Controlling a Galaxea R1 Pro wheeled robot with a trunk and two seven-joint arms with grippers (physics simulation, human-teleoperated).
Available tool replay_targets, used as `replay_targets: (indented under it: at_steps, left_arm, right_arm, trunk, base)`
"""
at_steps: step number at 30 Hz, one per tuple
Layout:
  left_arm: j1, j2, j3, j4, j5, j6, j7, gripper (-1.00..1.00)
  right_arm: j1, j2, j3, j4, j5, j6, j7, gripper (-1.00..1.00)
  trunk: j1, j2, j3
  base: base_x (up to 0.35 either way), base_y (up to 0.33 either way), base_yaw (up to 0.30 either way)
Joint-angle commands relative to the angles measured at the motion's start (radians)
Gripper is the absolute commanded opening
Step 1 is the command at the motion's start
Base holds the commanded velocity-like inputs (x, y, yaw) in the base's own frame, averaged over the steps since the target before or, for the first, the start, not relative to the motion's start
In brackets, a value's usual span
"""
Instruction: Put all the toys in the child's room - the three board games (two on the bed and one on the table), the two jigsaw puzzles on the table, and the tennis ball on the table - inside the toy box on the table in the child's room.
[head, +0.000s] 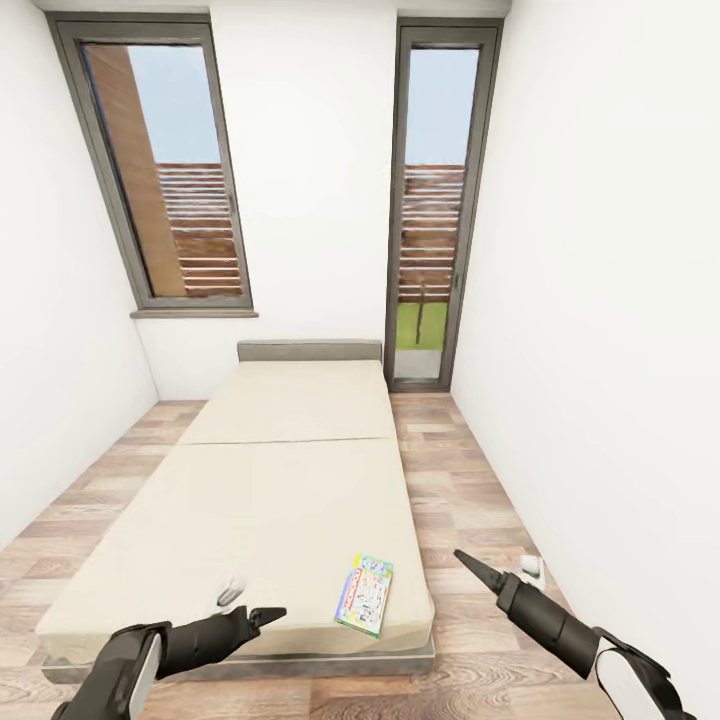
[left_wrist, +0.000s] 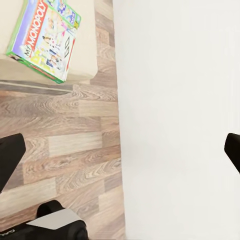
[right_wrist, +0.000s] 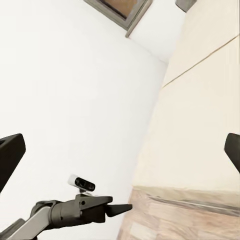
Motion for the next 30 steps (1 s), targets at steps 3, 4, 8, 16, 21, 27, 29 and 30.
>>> replay_targets:
  at_steps: [3,4,8,16,21,27,29,30]
  left_arm:
    - [-0.001,-0.002,0.006,0.016,-0.010,-0.005,-0.009,1.00]
    - [-0.001,-0.002,0.006,0.021,-0.010,-0.009,-0.009,1.00]
    - [-0.001,-0.002,0.008,0.029,-0.010,-0.019,-0.008,1.00]
    - [-0.001,-0.002,0.010,0.033,-0.005,-0.028,-0.009,1.00]
    - [-0.001,-0.004,0.014,0.049,0.063,-0.026,-0.010,1.00]
    - [-0.002,-0.015,0.010,0.146,0.165,-0.031,-0.011,1.00]
    - [-0.006,-0.018,0.011,0.160,0.175,-0.032,-0.011,1.00]
    - [-0.009,-0.019,0.011,0.163,0.178,-0.032,-0.010,1.00]
  right_arm:
    - [-0.001,0.001,-0.024,0.002,-0.009,0.041,0.001,1.00]
    - [-0.001,0.001,-0.037,0.002,-0.010,0.059,0.002,1.00]
    - [-0.001,0.002,-0.067,0.003,-0.010,0.087,0.006,1.00]
    - [-0.001,0.009,-0.086,0.003,-0.008,0.098,0.011,1.00]
    - [0.000,0.008,-0.090,0.003,-0.009,0.100,0.013,1.00]
    - [0.000,0.010,-0.091,0.004,-0.008,0.099,0.022,1.00]
    - [0.000,0.011,-0.091,0.005,-0.008,0.098,0.023,1.00]
    - [0.000,0.012,-0.091,0.005,-0.007,0.098,0.023,1.00]
  trunk:
    - [0.012,-0.023,-0.011]
    - [0.016,-0.030,-0.015]
    - [0.031,-0.058,-0.027]
    - [0.062,-0.114,-0.052]
    - [0.081,-0.149,-0.068]
    - [0.104,-0.191,-0.087]
    - [0.112,-0.205,-0.093]
    - [0.116,-0.212,-0.096]
  base:
    - [0.000,0.000,0.000]
    - [0.000,0.000,0.000]
    - [0.000,0.000,0.000]
    - [0.000,0.000,0.000]
    - [0.000,0.000,0.000]
    - [0.000,0.000,0.000]
    - [0.000,0.000,0.000]
    - [0.000,0.000,0.000]
